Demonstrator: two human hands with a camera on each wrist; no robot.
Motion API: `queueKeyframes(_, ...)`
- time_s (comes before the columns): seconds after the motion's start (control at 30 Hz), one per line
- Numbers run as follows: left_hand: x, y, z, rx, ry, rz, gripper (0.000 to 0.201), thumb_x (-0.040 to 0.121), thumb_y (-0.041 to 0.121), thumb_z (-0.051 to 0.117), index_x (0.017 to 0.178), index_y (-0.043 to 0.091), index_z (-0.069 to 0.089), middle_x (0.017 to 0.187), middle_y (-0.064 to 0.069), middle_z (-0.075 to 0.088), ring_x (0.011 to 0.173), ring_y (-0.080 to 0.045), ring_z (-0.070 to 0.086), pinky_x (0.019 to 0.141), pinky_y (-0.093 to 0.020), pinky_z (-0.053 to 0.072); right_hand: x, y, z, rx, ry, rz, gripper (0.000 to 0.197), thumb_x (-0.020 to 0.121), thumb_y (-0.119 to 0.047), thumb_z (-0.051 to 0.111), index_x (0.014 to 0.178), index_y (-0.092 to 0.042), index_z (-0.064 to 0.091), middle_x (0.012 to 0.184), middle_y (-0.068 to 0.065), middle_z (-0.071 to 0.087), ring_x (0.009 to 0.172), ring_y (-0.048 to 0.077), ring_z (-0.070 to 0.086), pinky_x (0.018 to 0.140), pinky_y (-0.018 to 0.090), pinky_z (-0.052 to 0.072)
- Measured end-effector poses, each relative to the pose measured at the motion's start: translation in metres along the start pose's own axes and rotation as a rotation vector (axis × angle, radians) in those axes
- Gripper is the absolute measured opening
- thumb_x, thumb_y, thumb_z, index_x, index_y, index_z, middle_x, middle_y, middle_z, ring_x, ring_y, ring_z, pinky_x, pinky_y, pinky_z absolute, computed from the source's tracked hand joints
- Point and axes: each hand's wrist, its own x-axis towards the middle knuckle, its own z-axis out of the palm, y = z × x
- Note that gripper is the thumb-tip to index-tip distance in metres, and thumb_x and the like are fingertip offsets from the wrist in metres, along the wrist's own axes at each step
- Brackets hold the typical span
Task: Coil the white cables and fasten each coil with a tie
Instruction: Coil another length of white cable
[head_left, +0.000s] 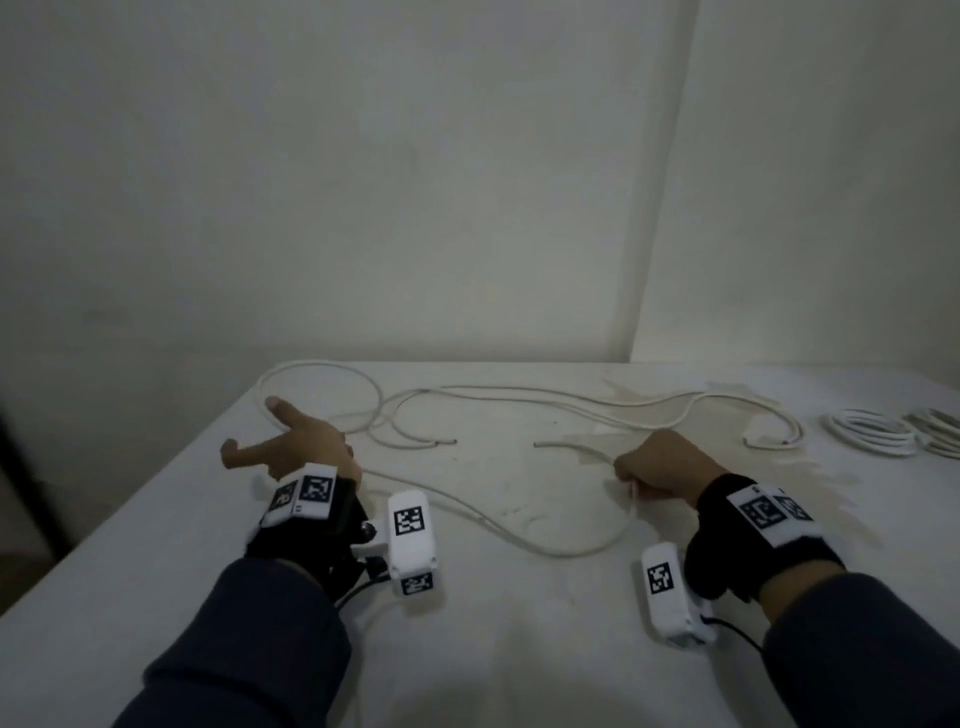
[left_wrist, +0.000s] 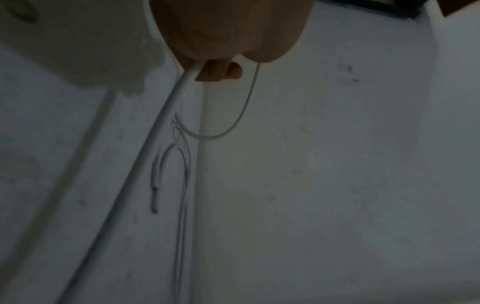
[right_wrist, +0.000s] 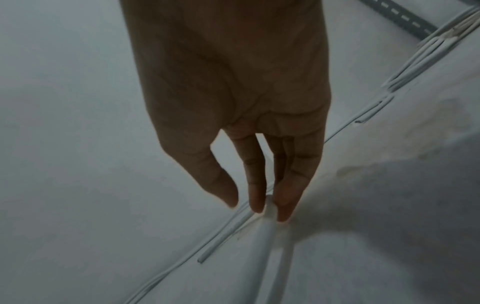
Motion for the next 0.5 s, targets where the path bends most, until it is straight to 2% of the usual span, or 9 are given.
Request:
queueKeyframes(0.07,-0.002,0.0,-0.009,0.181,0.141,0.281,0.067,0.091,0.062,0.036,0.142,0.019,0.031,0.131,-0.017,0.053,0.11,-0.032,0.058,0.093,-0.042,0.046,-0.003,-0.006,0.006,0.015,-0.004,-0.018,0.016,0.077,-0.005,0.067,0.063,-0.003,0.06,0.049,0.007,0.059,0.059,0.027,0.06,0.062,0.035,0.054)
queueKeyframes(0.1,-0.006,0.002,-0.009,0.228,0.147,0.401,0.056,0.095,0.053,0.039,0.14,0.02,0.034,0.125,-0.019,0.057,0.105,-0.034,0.059,0.091,-0.043,0.046,-0.006,-0.01,0.007,0.076,-0.004,-0.001,0.012,0.08,-0.002,0.065,0.069,-0.002,0.061,0.05,0.008,0.058,0.053,0.024,0.056,0.053,0.029,0.051)
queueKeyframes(0.13,-0.013,0.007,-0.006,0.294,0.089,0.494,0.048,0.098,0.047,0.038,0.137,0.019,0.04,0.119,-0.02,0.061,0.103,-0.036,0.06,0.09,-0.042,0.045,-0.008,-0.011,0.009,0.126,-0.022,0.004,0.004,0.081,0.002,0.062,0.078,0.003,0.06,0.056,0.011,0.056,0.052,0.021,0.052,0.049,0.025,0.046)
queueKeyframes(0.2,-0.026,0.017,0.001,0.35,-0.159,0.668,0.039,0.101,0.041,0.035,0.126,0.017,0.054,0.091,-0.012,0.067,0.08,-0.029,0.061,0.081,-0.04,0.047,-0.008,-0.012,0.009,0.146,-0.071,0.002,0.015,0.083,0.008,0.054,0.094,0.017,0.054,0.066,0.013,0.048,0.06,0.019,0.047,0.052,0.025,0.041)
queueKeyframes(0.23,-0.03,0.022,0.007,0.339,-0.341,0.709,0.036,0.102,0.039,0.035,0.123,0.019,0.058,0.08,-0.006,0.064,0.065,-0.02,0.057,0.072,-0.036,0.049,-0.008,-0.013,0.009,0.161,-0.097,0.003,0.015,0.084,0.009,0.052,0.096,0.016,0.055,0.068,0.012,0.049,0.062,0.02,0.049,0.054,0.028,0.044)
queueKeyframes(0.27,-0.038,0.03,0.014,0.336,-0.514,0.719,0.036,0.102,0.038,0.035,0.123,0.02,0.058,0.077,-0.001,0.061,0.053,-0.011,0.05,0.06,-0.029,0.048,-0.008,-0.013,0.008,0.203,-0.098,0.008,0.012,0.086,0.007,0.051,0.096,0.01,0.057,0.072,0.013,0.053,0.063,0.022,0.053,0.058,0.03,0.049)
queueKeyframes(0.33,-0.058,0.047,0.031,0.347,-0.769,0.711,0.036,0.102,0.037,0.033,0.13,0.024,0.053,0.082,0.0,0.061,0.04,-0.004,0.04,0.043,-0.018,0.038,-0.006,-0.012,0.006,0.298,-0.055,0.03,0.012,0.09,0.003,0.05,0.097,-0.004,0.056,0.079,0.011,0.059,0.065,0.022,0.059,0.062,0.032,0.056)
queueKeyframes(0.4,-0.082,0.068,0.046,0.287,-0.889,0.753,0.034,0.103,0.035,0.031,0.131,0.028,0.05,0.088,-0.002,0.063,0.037,-0.003,0.037,0.039,-0.013,0.033,-0.004,-0.011,0.004,0.374,-0.005,0.05,0.01,0.09,0.002,0.049,0.096,-0.005,0.054,0.079,0.012,0.059,0.064,0.023,0.06,0.06,0.032,0.055)
queueKeyframes(0.5,-0.098,0.097,0.065,0.07,-0.941,0.794,0.032,0.104,0.033,0.028,0.127,0.028,0.049,0.093,-0.008,0.062,0.039,-0.001,0.039,0.038,-0.013,0.03,-0.007,-0.011,0.001,0.466,0.022,0.066,0.007,0.092,0.0,0.047,0.096,-0.004,0.051,0.077,0.012,0.058,0.062,0.024,0.06,0.053,0.028,0.053)
